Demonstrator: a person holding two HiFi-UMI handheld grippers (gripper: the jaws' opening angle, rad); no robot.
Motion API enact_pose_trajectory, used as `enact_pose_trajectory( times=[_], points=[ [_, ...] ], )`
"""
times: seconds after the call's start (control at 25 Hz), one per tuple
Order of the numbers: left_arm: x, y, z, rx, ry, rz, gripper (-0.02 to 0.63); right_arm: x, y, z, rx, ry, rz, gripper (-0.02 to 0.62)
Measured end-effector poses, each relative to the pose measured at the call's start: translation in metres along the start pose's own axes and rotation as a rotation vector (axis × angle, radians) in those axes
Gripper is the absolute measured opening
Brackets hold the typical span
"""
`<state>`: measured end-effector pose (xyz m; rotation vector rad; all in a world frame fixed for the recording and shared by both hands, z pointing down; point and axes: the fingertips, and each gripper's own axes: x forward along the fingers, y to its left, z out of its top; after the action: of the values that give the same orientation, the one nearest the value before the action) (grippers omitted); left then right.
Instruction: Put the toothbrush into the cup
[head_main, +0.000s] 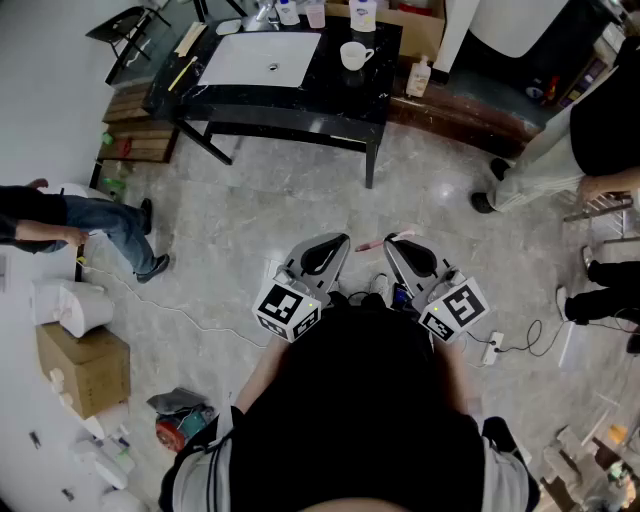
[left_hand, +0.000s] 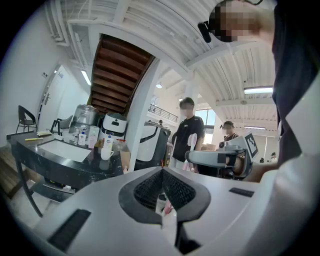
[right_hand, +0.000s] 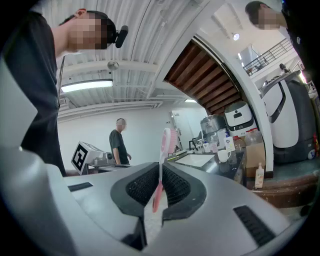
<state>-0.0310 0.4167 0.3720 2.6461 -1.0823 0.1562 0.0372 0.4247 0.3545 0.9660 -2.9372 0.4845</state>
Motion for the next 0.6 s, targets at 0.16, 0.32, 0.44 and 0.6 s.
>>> enact_pose_trajectory(
  times=[0.16,0.32,0.44,0.6],
  points=[
    [0.003,-0.002,-0.002,-0.005,0.006,0.003,0.008,-0.002,-0.002,-0.001,0.004,0.005,0.004,0.032],
    [0.006,-0.004,-0.002,-0.005,0.010,0.002,0.009,-0.005,-0.005,-0.002,0.004,0.007,0.005,0.032],
    [0.009,-0.007,-0.003,-0.003,0.010,0.000,0.008,-0.008,-0.007,-0.003,0.004,0.006,0.004,0.032],
    [0.011,-0.010,-0.002,-0.002,0.011,-0.001,0.008,-0.011,-0.010,-0.003,0.009,0.006,0.000,0.032]
  ],
)
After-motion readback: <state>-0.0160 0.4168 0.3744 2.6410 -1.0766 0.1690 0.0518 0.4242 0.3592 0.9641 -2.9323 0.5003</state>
